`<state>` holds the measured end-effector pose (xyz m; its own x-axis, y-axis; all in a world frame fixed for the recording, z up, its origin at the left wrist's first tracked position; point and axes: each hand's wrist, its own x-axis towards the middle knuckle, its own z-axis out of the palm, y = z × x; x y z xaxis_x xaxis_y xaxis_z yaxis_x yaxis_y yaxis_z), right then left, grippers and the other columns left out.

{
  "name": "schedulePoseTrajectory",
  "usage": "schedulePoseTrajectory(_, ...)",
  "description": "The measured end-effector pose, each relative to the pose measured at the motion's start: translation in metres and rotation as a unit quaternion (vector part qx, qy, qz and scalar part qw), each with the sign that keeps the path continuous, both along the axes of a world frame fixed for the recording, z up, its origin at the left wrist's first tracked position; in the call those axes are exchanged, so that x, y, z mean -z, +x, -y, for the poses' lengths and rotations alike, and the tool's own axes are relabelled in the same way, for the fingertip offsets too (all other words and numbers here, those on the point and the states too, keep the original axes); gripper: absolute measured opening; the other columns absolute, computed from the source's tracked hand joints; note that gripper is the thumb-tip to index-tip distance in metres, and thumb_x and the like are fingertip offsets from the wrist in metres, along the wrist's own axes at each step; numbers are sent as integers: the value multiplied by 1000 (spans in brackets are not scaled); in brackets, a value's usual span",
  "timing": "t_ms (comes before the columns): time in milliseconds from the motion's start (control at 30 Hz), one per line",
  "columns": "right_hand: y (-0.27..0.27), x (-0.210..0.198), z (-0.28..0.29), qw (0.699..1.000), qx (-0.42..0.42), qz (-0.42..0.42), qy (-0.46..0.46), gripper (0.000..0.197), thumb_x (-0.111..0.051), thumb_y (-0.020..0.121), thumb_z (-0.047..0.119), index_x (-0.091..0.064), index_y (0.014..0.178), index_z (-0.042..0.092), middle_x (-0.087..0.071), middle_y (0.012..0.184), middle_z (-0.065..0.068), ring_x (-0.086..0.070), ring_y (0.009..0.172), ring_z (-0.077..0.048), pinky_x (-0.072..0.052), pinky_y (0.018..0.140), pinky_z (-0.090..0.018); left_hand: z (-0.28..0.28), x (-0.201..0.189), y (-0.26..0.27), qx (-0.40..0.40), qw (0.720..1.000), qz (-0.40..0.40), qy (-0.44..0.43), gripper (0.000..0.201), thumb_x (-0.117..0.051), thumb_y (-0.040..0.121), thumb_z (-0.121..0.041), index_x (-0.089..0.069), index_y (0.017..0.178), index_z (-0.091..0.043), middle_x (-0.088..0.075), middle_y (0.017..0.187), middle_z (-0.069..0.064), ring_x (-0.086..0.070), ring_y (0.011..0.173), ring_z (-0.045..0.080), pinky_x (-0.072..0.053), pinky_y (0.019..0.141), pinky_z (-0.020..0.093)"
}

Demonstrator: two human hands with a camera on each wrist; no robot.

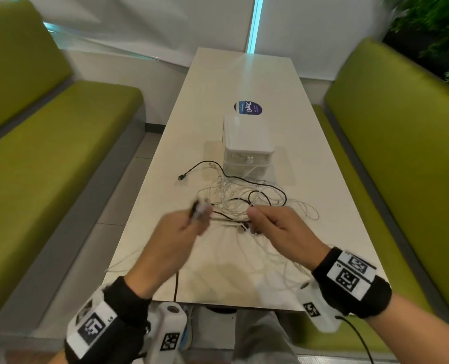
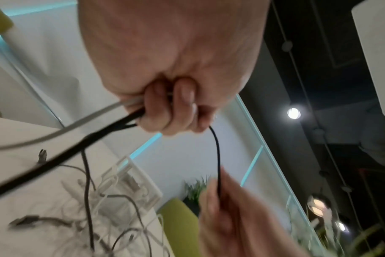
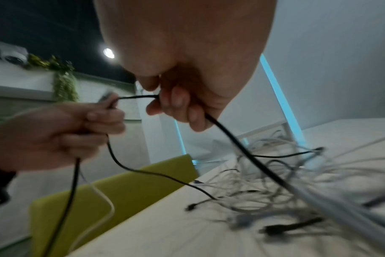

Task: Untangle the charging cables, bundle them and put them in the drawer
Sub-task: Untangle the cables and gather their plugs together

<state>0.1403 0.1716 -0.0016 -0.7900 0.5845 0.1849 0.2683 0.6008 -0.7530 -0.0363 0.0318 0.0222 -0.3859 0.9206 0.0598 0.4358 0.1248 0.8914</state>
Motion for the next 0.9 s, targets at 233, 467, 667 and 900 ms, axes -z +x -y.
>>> schedulePoseTrajectory(233,38,48,-38,967,-14,240,87,54,-24,94,58,-53,76,17,-57,66,9,-58,66,-8,-38,62,-25,-2,-34,-55,-260,914,206,232,43,-41,100,-46,-42,64,-24,-39,54,-11,-31,40,2,-25,36,17)
schedulePoseTrajectory(467,34,53,-35,960,22,265,90,45,-25,101,49,-57,86,21,-59,74,15,-57,69,-8,-43,67,-29,-16,8,-36,-101,988,115,-6,48,-45,94,-53,-63,58,-26,-48,54,-9,-36,46,8,-26,46,24)
schedulePoseTrajectory(667,26,27,-27,983,101,156,-3,36,-38,102,41,-69,93,24,-65,70,7,-60,64,-10,-45,60,-28,-10,-11,-15,-119,984,104,82,46,-40,96,-47,-63,73,-13,-51,59,-7,-38,42,2,-29,44,17)
schedulePoseTrajectory(900,15,-14,-26,899,124,-163,-387,44,-41,101,38,-64,107,1,-28,56,-4,-16,40,-11,-9,45,-25,-7,-3,-16,-172,961,-217,27,45,-39,101,-38,-65,100,-2,-58,63,-3,-50,54,9,-33,49,27)
